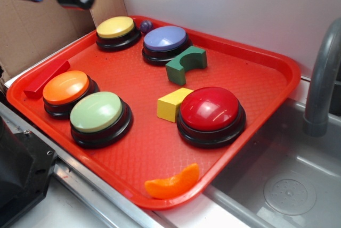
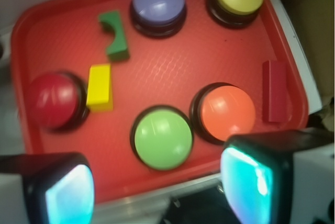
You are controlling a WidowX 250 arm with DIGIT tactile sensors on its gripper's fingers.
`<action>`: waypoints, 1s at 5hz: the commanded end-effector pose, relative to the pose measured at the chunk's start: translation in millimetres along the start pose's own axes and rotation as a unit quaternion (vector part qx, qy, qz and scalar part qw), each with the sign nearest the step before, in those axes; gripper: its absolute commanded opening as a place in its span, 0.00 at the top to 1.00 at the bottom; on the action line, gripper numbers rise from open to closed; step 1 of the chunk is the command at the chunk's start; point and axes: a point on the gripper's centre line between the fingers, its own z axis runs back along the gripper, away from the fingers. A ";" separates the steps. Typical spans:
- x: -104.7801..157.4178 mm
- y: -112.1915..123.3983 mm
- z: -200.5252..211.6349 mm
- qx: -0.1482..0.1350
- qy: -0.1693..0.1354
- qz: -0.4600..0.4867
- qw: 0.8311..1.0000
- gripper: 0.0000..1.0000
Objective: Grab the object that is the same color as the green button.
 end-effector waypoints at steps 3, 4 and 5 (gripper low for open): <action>90.0 -28.8 -117.2 0.010 -0.042 0.132 0.990 0.00; 101.6 -35.5 -141.3 0.012 -0.030 0.135 0.990 0.00; 111.0 -39.2 -151.5 -0.028 -0.026 0.112 0.993 0.00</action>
